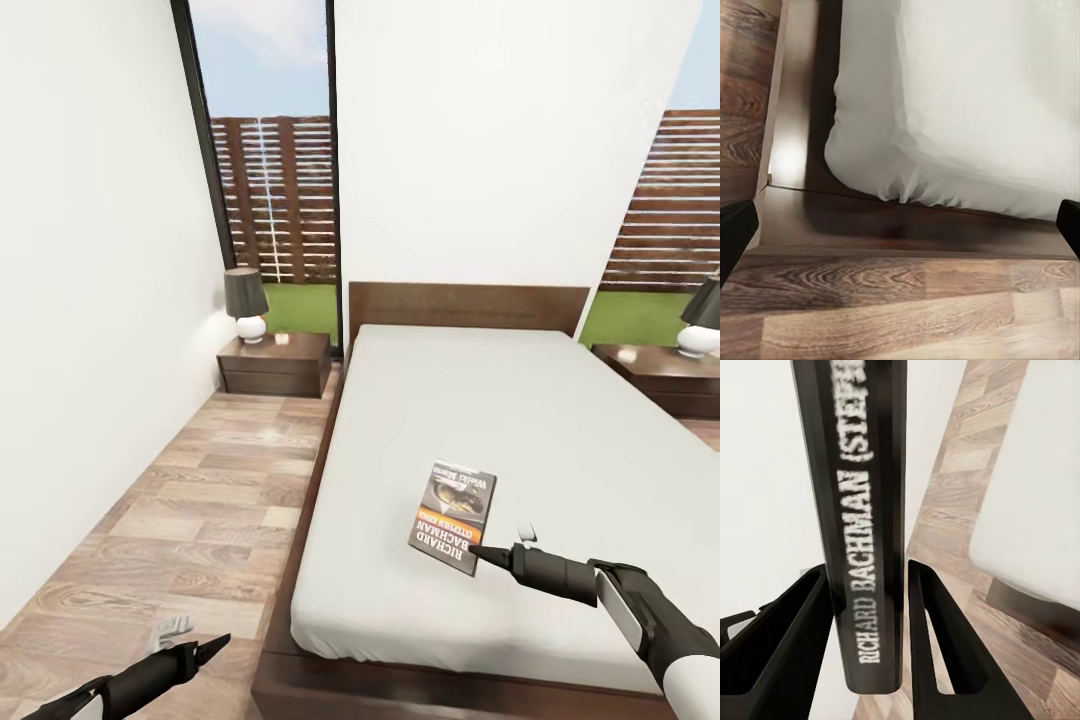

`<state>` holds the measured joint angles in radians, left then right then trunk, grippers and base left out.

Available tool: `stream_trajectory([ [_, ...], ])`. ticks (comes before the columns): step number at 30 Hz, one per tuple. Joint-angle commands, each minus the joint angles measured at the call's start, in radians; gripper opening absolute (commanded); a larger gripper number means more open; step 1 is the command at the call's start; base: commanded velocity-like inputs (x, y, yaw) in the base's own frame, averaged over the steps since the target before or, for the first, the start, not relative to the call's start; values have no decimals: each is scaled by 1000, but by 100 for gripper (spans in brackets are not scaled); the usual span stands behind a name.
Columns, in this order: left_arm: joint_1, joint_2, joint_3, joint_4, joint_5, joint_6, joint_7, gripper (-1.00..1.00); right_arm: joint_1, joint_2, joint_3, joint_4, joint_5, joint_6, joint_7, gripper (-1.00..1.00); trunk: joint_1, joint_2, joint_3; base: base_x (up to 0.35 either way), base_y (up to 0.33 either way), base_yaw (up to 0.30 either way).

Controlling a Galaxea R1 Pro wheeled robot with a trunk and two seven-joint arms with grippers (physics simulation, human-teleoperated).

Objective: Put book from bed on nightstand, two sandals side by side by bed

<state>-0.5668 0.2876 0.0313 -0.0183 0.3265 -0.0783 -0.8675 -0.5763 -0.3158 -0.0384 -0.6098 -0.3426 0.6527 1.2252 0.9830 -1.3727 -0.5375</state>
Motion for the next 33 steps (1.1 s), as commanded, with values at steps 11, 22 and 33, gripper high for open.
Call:
stream_trajectory([
  [11,-1,-1,2,1,-4,-8,-2,100,0,1,0,2,-3,1,-1,-100,-42,77,34,0,0,0],
  [22,-1,-5,3,1,-4,-8,-2,100,0,1,0,2,-3,-1,-2,-100,-73,133,59,0,0,0],
  [33,-1,-6,4,1,-2,-9,-1,100,0,11,0,12,-4,-9,-10,-100,-73,133,59,0,0,0],
])
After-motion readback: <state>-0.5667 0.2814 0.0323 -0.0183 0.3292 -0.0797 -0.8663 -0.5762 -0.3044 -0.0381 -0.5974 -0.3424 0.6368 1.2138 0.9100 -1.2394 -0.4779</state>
